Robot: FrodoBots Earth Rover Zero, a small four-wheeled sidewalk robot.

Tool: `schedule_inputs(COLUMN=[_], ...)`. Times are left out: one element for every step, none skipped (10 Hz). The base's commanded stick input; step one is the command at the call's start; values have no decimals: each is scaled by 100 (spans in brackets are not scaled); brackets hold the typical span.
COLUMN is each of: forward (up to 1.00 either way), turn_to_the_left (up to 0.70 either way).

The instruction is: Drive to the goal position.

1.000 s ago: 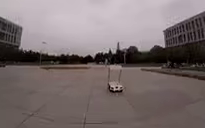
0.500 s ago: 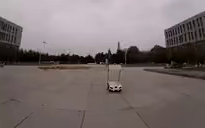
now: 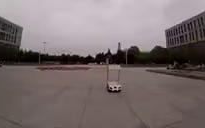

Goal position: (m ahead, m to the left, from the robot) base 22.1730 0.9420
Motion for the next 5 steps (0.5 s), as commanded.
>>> schedule_inputs(forward=[100,100,100,100,100], turn_to_the_left=[0,0,0,0,0])
